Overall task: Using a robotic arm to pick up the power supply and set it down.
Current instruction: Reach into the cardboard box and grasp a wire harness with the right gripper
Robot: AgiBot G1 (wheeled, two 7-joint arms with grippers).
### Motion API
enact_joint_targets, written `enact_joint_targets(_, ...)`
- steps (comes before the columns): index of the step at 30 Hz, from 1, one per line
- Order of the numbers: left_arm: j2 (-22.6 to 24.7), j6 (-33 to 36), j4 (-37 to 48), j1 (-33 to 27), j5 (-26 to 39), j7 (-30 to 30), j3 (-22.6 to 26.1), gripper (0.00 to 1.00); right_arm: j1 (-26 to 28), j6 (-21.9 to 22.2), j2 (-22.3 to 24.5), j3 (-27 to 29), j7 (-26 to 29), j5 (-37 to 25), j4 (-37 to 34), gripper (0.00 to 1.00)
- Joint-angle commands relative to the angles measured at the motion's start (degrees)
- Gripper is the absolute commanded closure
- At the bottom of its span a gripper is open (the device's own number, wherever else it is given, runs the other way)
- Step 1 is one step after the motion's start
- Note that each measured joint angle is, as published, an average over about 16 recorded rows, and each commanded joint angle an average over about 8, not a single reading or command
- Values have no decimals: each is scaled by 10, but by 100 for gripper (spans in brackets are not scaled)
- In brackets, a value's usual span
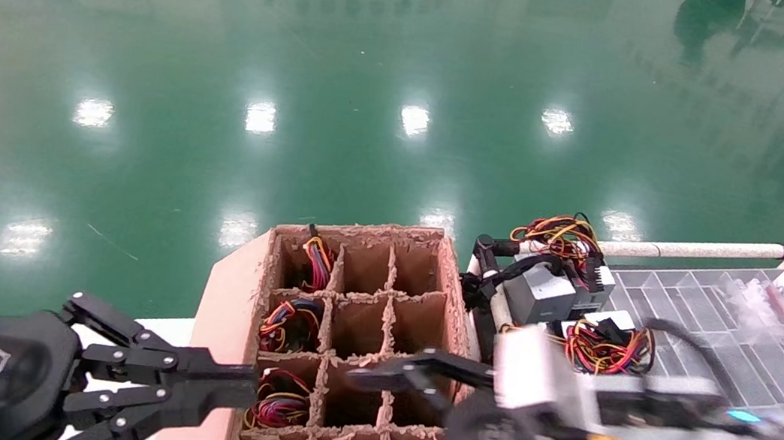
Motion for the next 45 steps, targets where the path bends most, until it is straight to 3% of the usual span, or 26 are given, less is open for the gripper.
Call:
enact_joint_targets(1, 0, 0, 0, 0, 0, 0, 0, 0, 28, -10, -29, -21, -5, -28, -30, 0)
enact_joint_targets(13, 0, 0, 0, 0, 0, 0, 0, 0, 141, -21, -137, -157, -82, -96, -181, 2)
enact_joint_targets(15, 0, 0, 0, 0, 0, 0, 0, 0, 154, -21, -150, -178, -92, -100, -201, 18)
enact_joint_targets(21, 0, 0, 0, 0, 0, 0, 0, 0, 193, -19, -189, -230, -124, -110, -259, 91)
enact_joint_targets(23, 0, 0, 0, 0, 0, 0, 0, 0, 204, -18, -203, -244, -136, -114, -280, 100)
enact_joint_targets(32, 0, 0, 0, 0, 0, 0, 0, 0, 236, -11, -251, -285, -188, -119, -363, 100)
enact_joint_targets(40, 0, 0, 0, 0, 0, 0, 0, 0, 243, 1, -267, -308, -209, -109, -385, 100)
enact_joint_targets(45, 0, 0, 0, 0, 0, 0, 0, 0, 242, 9, -270, -323, -208, -101, -380, 87)
